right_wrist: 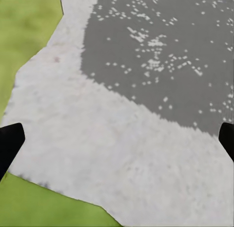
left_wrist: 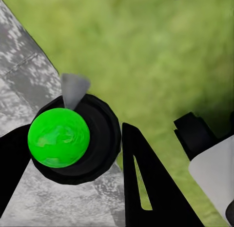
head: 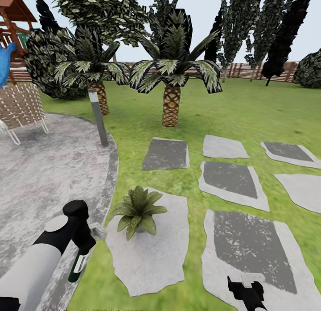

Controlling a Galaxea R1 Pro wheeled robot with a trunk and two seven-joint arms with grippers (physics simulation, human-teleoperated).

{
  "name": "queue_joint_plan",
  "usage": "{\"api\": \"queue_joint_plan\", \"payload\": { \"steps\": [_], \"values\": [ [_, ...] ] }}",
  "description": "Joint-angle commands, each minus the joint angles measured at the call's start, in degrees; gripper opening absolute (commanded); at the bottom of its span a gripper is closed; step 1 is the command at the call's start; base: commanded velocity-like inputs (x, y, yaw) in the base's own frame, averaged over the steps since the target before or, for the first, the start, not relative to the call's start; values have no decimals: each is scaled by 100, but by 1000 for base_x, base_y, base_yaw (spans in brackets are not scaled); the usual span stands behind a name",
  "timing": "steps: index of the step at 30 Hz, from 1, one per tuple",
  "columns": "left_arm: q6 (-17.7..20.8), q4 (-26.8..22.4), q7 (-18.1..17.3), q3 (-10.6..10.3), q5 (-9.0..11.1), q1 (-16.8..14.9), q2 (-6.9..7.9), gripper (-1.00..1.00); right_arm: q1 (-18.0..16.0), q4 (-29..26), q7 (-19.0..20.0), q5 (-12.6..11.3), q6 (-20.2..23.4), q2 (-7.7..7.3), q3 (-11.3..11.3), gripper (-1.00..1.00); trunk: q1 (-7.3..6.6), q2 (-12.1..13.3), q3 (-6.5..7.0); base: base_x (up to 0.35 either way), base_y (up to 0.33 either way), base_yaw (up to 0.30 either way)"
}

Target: Pick up the pesticide atomizer in the garden and spray insectifuge to fully cover both potted plants in the garden.

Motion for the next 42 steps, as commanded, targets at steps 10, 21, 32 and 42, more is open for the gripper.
{"api": "queue_joint_plan", "payload": {
  "steps": [10,21,32,42],
  "values": [
    [70,-4,-56,-20,-40,-4,-14,-100,-4,13,-7,72,-16,-4,-39,100,-1,-2,-5,225,-107,122],
    [158,51,-56,-43,-36,-1,-19,-100,-3,8,-10,77,-18,-7,-39,100,-1,-2,-5,282,-3,1],
    [149,45,65,-36,226,494,-135,-100,-4,6,-12,67,-18,0,-39,100,-1,-2,-5,13,0,136],
    [149,-29,76,2,261,497,-217,-100,-3,6,-12,70,-18,0,-39,100,-1,-2,-5,227,-110,17]
  ]
}}
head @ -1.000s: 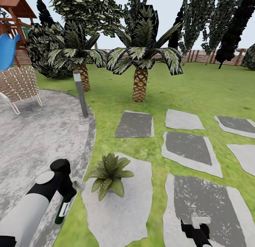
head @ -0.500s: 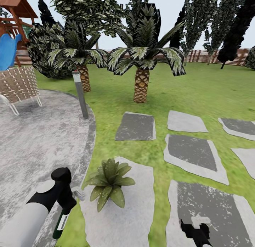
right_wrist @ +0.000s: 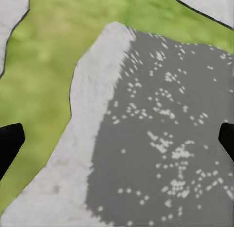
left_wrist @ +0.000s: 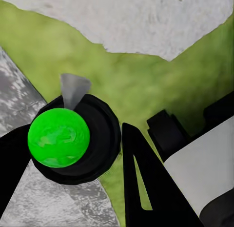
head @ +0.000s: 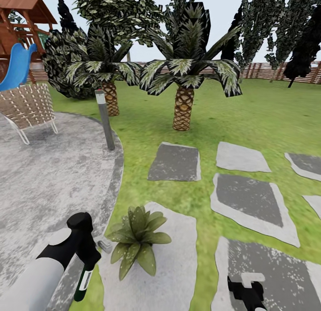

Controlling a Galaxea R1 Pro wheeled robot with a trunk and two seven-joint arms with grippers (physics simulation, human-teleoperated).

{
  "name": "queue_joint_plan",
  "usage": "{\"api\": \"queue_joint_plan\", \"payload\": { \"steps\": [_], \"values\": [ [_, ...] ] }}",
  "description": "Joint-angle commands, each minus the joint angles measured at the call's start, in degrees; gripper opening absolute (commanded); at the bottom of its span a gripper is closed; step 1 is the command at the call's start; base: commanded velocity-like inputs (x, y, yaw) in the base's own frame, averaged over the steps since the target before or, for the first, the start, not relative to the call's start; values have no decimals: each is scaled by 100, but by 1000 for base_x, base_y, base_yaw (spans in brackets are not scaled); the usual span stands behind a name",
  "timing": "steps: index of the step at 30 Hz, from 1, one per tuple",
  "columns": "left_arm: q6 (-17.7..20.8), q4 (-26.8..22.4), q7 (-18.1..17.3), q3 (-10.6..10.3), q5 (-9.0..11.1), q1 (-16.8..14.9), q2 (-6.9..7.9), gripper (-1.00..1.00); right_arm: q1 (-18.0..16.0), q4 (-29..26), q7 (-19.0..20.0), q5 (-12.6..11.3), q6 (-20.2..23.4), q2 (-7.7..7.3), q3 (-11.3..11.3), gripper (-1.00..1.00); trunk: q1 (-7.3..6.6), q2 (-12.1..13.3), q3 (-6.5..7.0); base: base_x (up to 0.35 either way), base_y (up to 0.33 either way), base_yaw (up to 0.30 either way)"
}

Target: Pick up the pesticide atomizer in the garden and spray insectifuge to fully cover both potted plants in the garden.

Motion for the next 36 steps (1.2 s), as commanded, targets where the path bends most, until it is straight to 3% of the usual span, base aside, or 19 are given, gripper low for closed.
{"api": "queue_joint_plan", "payload": {
  "steps": [1,13,17,20,26,36],
  "values": [
    [58,-6,-53,-26,-46,-3,2,-100,-4,7,-22,61,-18,1,-40,100,2,-2,-5,194,-13,0],
    [-38,288,-185,-84,-45,-47,83,-100,-4,7,-22,61,-17,1,-40,100,2,-2,-5,18,-1,0],
    [-478,284,-185,-70,-94,-88,188,-100,-4,7,-22,61,-17,1,-40,100,2,-2,-5,0,0,0],
    [-548,283,-185,-79,-97,-77,275,-100,-4,7,-22,61,-18,1,-40,100,2,-2,-5,0,0,0],
    [-545,299,-185,-101,-138,-13,190,-100,-4,7,-6,61,-17,1,-40,100,2,-2,-5,0,0,0],
    [-565,295,-185,-72,-156,53,282,-100,-4,7,-20,61,-17,1,-40,100,2,-2,-5,0,0,21]
  ]
}}
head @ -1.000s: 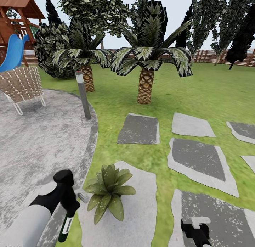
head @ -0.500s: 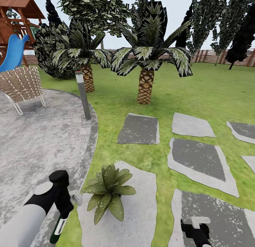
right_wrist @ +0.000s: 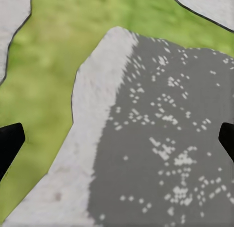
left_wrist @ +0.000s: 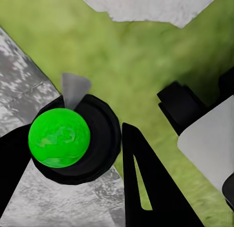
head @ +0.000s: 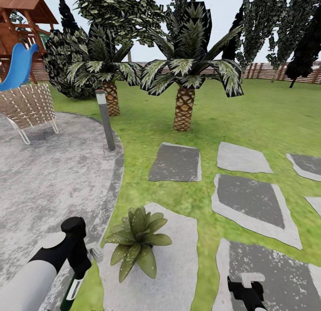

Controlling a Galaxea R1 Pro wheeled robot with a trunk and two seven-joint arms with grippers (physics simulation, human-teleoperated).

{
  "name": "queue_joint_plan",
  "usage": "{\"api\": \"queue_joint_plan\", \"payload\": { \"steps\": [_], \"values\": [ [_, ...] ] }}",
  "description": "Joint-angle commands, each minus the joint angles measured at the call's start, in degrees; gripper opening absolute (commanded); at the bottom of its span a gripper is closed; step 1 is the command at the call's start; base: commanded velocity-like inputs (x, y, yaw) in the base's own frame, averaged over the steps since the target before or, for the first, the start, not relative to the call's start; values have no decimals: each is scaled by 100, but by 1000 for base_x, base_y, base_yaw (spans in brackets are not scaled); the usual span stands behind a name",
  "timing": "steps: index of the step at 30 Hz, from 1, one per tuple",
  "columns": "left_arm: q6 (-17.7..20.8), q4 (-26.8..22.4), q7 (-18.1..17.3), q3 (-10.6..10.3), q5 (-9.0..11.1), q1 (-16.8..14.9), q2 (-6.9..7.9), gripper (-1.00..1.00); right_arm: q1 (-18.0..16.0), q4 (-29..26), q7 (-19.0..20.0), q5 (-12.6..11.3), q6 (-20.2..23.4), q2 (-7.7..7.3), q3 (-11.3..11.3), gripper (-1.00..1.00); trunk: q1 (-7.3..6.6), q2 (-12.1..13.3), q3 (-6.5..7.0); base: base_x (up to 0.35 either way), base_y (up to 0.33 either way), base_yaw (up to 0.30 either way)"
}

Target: Pick up the pesticide atomizer in the garden and spray insectifuge to fully cover both potted plants in the garden.

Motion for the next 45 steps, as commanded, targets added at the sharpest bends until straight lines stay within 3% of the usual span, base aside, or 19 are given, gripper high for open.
{"api": "queue_joint_plan", "payload": {
  "steps": [1,5,10,12,18,25,45],
  "values": [
    [61,-6,-53,-18,-40,2,11,-100,-2,6,-23,61,-18,0,-39,100,-1,-2,-5,0,0,194],
    [82,-53,-53,-34,-15,11,-50,-100,-3,6,-24,61,-19,0,-39,100,-1,-2,-5,0,0,251],
    [92,-65,44,-15,43,11,-487,-100,-3,6,-24,61,-19,0,-39,100,-1,-2,-5,0,0,209],
    [99,-62,80,-2,54,12,-561,-100,-3,6,-24,61,-19,0,-39,100,-1,-2,-5,0,0,39],
    [123,-92,94,42,69,1,-588,-100,-3,15,-24,70,-17,-8,-39,100,-1,-2,-5,0,0,6],
    [117,-91,90,414,70,-60,-587,-100,-2,15,-24,70,-18,-9,-39,100,-1,-2,-5,0,0,0],
    [119,-70,106,460,66,-50,-580,-100,-3,15,-24,70,-11,-9,-39,100,-1,-2,-5,-60,-185,0]
  ]
}}
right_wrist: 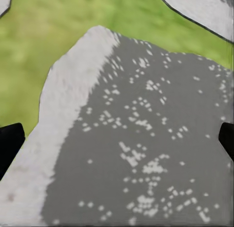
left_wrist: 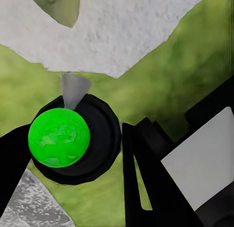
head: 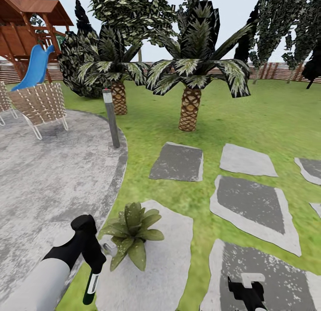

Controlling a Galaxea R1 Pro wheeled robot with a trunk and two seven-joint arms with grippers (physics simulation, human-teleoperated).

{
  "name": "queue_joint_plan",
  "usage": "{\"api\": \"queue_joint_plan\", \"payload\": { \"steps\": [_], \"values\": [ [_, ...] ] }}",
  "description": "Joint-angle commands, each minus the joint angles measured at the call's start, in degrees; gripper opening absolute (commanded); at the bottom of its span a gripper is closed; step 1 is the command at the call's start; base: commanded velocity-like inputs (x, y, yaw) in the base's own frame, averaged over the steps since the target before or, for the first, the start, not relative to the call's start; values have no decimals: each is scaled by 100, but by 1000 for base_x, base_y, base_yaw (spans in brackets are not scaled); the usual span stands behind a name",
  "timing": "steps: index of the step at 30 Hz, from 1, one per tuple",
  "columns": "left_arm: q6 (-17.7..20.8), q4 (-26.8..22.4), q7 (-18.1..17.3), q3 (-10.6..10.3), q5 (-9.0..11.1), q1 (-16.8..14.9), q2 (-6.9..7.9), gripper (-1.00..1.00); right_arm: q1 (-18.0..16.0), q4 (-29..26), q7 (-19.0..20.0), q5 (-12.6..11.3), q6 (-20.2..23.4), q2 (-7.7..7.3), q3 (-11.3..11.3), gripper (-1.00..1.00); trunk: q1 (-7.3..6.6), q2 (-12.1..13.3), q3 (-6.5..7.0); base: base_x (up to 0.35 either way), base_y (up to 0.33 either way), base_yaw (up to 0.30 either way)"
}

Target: Pick up the pesticide atomizer in the garden and spray insectifuge to fully cover both potted plants in the garden.

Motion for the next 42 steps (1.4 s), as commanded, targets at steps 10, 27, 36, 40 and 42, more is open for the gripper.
{"api": "queue_joint_plan", "payload": {
  "steps": [10,27,36,40,42],
  "values": [
    [66,-7,-52,-11,-42,-3,-6,-100,-4,7,-20,61,-20,10,-40,100,-2,-2,-5,-15,-266,97],
    [77,9,-5,555,-50,18,2,-100,-3,2,-21,61,-22,9,-40,100,-2,-2,-5,-176,-170,201],
    [82,54,470,738,-42,50,-47,-100,-4,5,-22,61,-20,10,-40,100,-2,-2,-5,47,-2,75],
    [76,54,485,729,-50,50,-176,-100,-3,7,-20,61,-21,3,-40,100,-2,-2,-5,297,-50,22],
    [76,54,488,726,-51,50,-185,-100,-4,7,-20,61,-22,2,-40,100,-2,-2,-5,254,-182,2]
  ]
}}
